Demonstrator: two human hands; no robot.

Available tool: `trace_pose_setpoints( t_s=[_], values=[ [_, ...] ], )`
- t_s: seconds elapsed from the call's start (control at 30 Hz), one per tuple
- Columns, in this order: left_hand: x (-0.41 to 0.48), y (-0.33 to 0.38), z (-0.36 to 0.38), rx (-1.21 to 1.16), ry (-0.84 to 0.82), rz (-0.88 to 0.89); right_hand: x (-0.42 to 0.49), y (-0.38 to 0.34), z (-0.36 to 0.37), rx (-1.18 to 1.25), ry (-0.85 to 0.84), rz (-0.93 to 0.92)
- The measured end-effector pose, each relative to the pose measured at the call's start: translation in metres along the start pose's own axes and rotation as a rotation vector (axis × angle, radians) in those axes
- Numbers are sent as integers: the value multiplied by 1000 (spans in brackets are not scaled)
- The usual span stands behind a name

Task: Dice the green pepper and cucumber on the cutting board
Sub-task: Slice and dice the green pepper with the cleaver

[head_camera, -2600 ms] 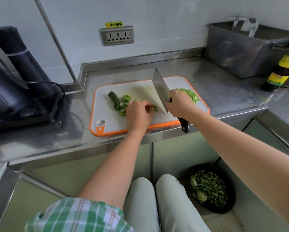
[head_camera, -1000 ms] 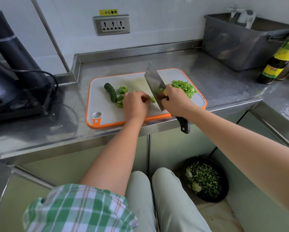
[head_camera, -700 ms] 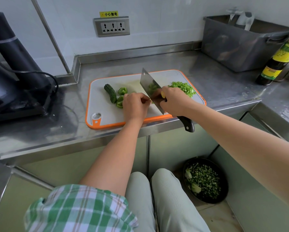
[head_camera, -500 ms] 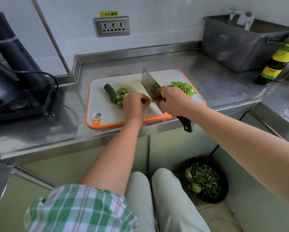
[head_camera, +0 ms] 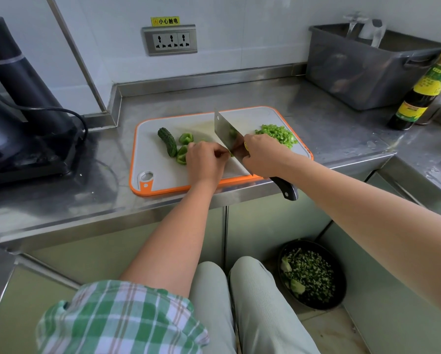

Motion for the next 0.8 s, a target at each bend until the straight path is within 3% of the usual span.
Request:
trace_pose_setpoints(
  t_s=[0.17,0.33,0.53,0.63,0.73,0.8],
  values=[
    [0,0,0,6,-7,-9,7,-8,-3,-26,-63,-14],
    [0,3,-1,19,-14,-4,15,-7,3,57,-11,46],
    [-2,8,-6,-42,38,15,20,15,-1,498,169,157],
    [-2,8,-9,-37,14,18,17,29,-11,530,180,207],
    [1,16,-11,144,-60,150,12,39,-11,508,138,226],
    [7,25,-9,260,-206,270,13,42,-6,501,108,230]
  ],
)
Point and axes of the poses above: each hand's wrist, its own x-axis towards the middle knuckle, its own z-axis out of the palm, y = z × x, the point moved 3 cm from there along x, towards the middle knuckle, and after that the axes turned 2 degrees about z, right-handed, at the moved point
